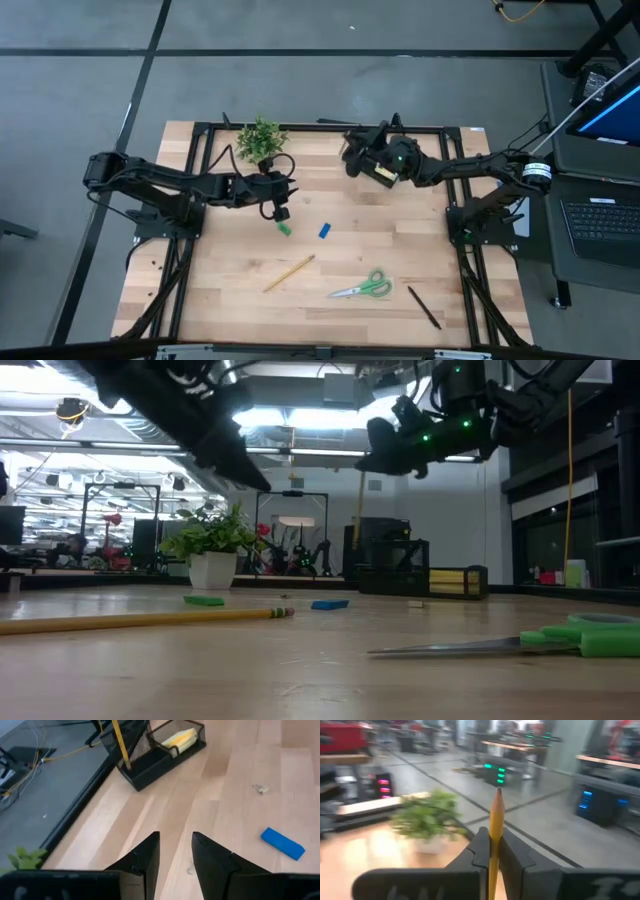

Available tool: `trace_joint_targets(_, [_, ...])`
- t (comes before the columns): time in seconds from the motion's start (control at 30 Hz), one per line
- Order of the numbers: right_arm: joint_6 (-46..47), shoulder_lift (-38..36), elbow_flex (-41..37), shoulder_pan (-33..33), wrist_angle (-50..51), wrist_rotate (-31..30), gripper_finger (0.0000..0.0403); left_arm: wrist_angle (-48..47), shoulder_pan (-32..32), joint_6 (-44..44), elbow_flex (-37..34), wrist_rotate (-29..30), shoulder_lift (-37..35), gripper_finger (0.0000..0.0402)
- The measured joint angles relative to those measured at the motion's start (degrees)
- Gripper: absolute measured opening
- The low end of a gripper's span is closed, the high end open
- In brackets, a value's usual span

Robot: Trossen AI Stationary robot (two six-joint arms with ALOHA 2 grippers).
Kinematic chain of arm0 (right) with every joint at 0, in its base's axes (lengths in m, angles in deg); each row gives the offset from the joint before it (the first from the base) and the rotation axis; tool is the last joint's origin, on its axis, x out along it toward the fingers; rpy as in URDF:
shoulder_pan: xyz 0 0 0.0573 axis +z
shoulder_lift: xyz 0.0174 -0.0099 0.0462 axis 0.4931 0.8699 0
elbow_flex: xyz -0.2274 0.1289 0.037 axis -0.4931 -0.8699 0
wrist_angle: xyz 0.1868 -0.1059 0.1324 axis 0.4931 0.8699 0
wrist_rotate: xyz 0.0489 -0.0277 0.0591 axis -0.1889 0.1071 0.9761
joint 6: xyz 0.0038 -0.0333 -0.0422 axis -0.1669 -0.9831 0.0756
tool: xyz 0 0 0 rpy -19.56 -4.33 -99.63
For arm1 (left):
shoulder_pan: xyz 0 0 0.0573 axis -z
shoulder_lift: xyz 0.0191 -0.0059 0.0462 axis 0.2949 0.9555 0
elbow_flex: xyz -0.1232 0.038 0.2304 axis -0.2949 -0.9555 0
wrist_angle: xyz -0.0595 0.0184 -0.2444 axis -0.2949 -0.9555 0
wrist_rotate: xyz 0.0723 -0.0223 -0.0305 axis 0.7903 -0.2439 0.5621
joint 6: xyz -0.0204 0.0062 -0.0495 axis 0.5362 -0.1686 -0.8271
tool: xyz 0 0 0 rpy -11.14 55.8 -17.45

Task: Pick and place office supplies into organizer
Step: Put the left yellow pencil into the black desk organizer

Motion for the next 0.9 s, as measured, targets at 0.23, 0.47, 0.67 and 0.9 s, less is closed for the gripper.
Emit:
trace_joint_targets(0.23, [-0.18, 0.0, 0.0, -3.95, -0.26, -1.97, 0.0025, 4.83, -0.29, -2.15, -3.29, -0.37, 0.0, 0.0106])
trace_joint_targets(0.47, [-0.27, 0.0, 0.0, -5.7, -1.43, -1.99, 0.0025, 4.85, -0.09, -2.54, -3.29, -0.42, 0.0, 0.0107])
trace_joint_targets(0.67, [-2.1, -2.62, -0.02, -5.94, -1.49, -2.87, 0.0025, 4.85, -0.09, -2.47, -3.29, -0.42, 0.0, 0.0103])
trace_joint_targets(0.9, [-3.67, -7.9, -0.01, -5.97, 5.3, -5.64, 0.0025, 4.85, -0.09, -2.52, -3.31, -0.33, 0.0, 0.0104])
